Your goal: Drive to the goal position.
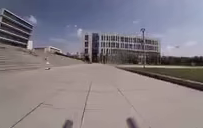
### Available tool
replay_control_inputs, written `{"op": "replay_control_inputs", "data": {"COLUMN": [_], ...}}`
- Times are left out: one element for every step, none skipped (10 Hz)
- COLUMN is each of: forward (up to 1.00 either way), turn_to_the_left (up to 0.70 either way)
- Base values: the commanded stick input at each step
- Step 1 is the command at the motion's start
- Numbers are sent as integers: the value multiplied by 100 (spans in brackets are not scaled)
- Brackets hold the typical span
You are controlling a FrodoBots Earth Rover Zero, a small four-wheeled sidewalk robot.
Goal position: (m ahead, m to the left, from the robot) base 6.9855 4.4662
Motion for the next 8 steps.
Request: {"op": "replay_control_inputs", "data": {"forward": [70, 70, 70, 70, 70, 70, 70, 70], "turn_to_the_left": [0, 0, 0, 0, 0, 0, 0, 0]}}
